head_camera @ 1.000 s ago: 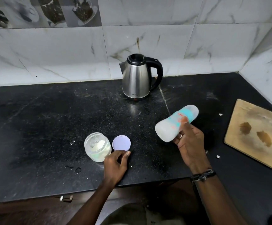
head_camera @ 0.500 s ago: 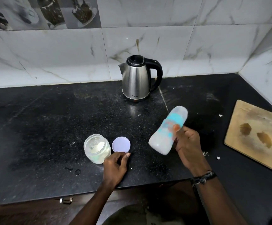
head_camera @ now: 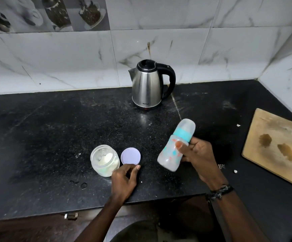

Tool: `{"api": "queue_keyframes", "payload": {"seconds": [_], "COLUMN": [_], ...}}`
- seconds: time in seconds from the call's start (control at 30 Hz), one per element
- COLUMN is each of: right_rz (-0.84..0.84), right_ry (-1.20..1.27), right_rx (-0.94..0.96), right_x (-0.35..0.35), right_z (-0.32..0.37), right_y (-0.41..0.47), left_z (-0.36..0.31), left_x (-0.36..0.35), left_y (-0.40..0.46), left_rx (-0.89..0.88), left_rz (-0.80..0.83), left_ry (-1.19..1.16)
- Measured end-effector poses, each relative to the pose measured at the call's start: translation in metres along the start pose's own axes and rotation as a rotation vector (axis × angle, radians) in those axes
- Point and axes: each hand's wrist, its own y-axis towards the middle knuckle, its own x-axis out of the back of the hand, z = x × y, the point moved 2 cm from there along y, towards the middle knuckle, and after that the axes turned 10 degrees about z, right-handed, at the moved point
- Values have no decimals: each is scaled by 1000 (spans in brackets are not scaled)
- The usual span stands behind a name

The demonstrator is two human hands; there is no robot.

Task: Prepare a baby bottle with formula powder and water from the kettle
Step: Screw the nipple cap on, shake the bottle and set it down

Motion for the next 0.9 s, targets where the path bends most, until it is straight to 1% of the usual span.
{"api": "queue_keyframes", "payload": {"seconds": [0.03, 0.1, 0.13, 0.17, 0.27, 0.3, 0.33, 0.37, 0.43, 0.47, 0.53, 0.6, 0.7, 0.8, 0.9], "right_rz": [26, 5, -36, -74, -22, 12, 24, 13, -59, -90, -72, -5, 31, -20, -32], "right_ry": [-6, 214, 314, 336, 46, 2, 20, 110, 295, 293, 148, 12, -69, -139, -231], "right_rx": [9, 58, 71, 62, 13, 22, 40, 60, 84, 64, -12, -41, -5, 56, 106], "right_x": [-2, 0, 2, 4, 0, -1, -1, -1, 1, 0, -5, -13, -17, -18, -18], "right_z": [1, 1, -1, -1, 3, 5, 6, 8, 5, 3, -4, -8, -10, -10, -8], "right_y": [-2, -2, 0, 1, 3, 2, 1, 0, 5, 7, 8, 3, 9, 29, 52], "left_z": [0, -1, -1, -1, -1, -1, -1, -2, -1, -1, -1, -1, -2, -1, -1], "left_x": [1, 0, 0, 0, 0, 1, 1, 2, 1, 0, 0, 1, 1, 1, 1], "left_y": [0, 0, 0, 0, -1, -1, -1, -1, 0, 0, -1, 0, 0, 0, 0], "left_rx": [-3, -6, 0, 6, 3, 3, 4, 5, 12, 15, 14, 5, 5, 3, 2], "left_rz": [0, 2, 3, 6, 9, 10, 10, 10, 15, 14, 11, 10, 9, 9, 7], "left_ry": [-2, 2, 7, 9, 12, 13, 17, 21, 24, 22, 18, 18, 18, 19, 21]}}
